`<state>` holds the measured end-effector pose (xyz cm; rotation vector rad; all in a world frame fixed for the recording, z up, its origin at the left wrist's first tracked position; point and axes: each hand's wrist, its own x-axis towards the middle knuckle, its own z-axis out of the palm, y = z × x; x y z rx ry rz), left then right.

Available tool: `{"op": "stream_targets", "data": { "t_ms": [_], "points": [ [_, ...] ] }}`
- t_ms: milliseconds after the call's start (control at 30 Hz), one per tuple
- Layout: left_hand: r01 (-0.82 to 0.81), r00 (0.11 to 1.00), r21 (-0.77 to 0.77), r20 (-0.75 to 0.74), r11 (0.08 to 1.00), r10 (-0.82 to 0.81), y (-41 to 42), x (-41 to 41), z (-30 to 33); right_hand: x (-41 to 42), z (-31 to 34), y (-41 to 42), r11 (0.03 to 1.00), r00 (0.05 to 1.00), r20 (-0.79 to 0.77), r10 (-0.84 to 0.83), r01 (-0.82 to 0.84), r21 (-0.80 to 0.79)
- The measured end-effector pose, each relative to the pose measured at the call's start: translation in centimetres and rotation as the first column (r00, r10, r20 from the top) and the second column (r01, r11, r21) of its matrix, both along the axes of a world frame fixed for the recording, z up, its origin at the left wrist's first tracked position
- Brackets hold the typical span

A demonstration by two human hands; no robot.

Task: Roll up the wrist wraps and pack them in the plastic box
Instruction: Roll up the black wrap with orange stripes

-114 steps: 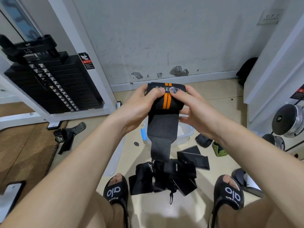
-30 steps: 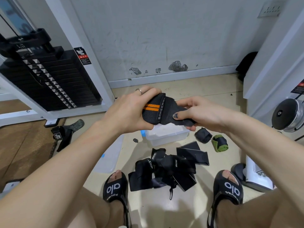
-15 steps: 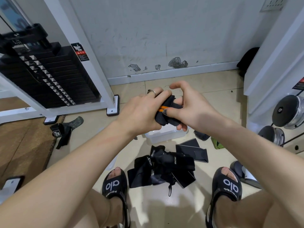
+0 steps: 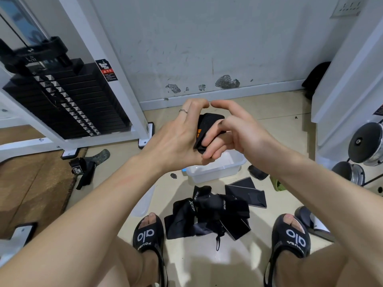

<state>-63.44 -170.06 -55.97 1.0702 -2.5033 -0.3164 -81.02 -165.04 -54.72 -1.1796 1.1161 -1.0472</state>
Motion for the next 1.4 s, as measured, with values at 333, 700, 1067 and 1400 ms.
{"op": "stream_targets", "data": {
  "t_ms": [333,700,1067,1400],
  "points": [
    [0.03,0.998,-0.057,-0.058,0.998,-0.033,0.9,-0.3,0.8,-0.7,-1.2,0.1,0.969,0.96,-0.156,-0.232,0.215,-0.119],
    [0.07,0.99,0.1,-0.127,0.993,-0.057,0.1,-0.2,0.5,-0.8,-1.5,-0.4,0.921,0.787,-0.479,-0.389,0.327,-0.212],
    [0.199,0.909,0.545,-0.413,0.815,0.054,0.6,-1.2,1.0,-0.7,-1.6,-0.9,0.948,0.949,0.045,-0.312,0.307,0.085],
    [-0.003,0.83,0.484,-0.486,0.875,0.272,1.6,-4.3,-1.6,0.6,-2.9,-0.8,0.799,0.836,0.073,-0.545,0.491,0.346]
  ]
}}
